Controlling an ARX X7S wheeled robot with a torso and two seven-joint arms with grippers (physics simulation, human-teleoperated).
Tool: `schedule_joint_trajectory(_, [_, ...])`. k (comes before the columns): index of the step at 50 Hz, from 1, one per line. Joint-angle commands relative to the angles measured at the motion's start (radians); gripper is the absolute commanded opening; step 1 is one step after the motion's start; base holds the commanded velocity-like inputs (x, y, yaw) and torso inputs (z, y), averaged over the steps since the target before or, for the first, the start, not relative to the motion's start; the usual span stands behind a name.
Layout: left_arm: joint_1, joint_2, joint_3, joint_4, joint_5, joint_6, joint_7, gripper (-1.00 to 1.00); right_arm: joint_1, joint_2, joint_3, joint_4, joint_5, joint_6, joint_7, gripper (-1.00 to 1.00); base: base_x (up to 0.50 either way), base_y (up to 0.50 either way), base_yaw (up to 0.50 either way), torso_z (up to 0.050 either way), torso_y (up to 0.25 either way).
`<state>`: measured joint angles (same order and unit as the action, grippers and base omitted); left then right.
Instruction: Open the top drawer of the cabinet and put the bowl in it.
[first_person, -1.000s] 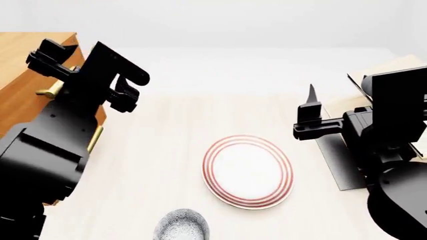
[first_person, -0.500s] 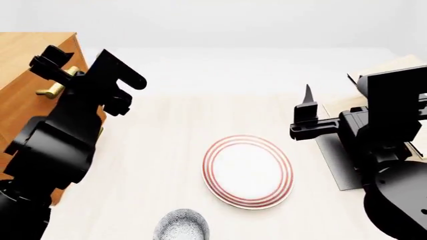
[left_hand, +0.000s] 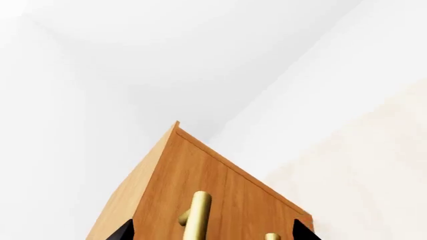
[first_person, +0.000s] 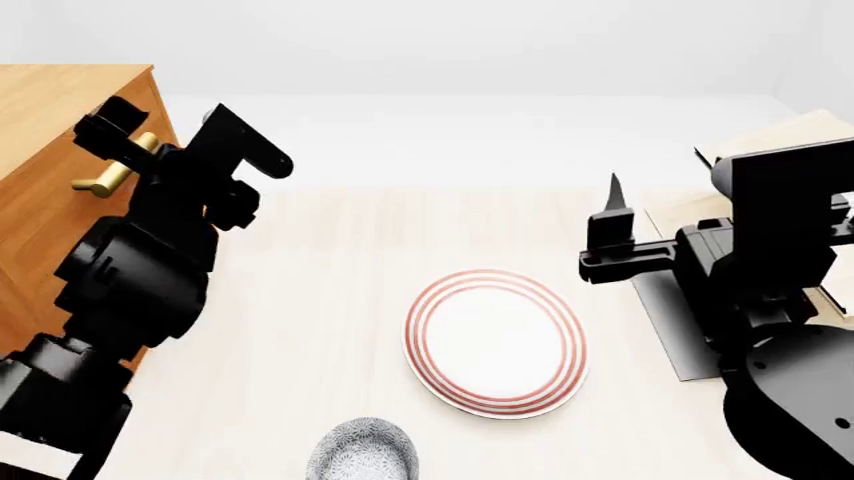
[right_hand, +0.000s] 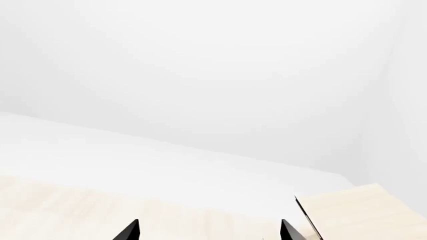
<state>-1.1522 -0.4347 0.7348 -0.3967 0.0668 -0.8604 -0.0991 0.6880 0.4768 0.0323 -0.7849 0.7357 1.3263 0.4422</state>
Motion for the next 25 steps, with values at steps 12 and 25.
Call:
schedule_joint_trajectory(12, [-0.092, 0.103, 0.011, -0.398, 0.011, 0.178, -0.049, 1.0, -0.025, 0.012, -0.024, 0.031, -0.02, -0.053, 0.001, 1.0, 0.0, 0.0, 0.0, 0.0, 0.0])
schedule_joint_trajectory(25, [-0.16, 0.16, 0.009, -0.676, 0.01, 0.32, -0.078, 1.0, -0.04, 0.016, -0.056, 0.058, -0.041, -0.091, -0.002, 1.0, 0.0, 0.0, 0.0, 0.0, 0.0])
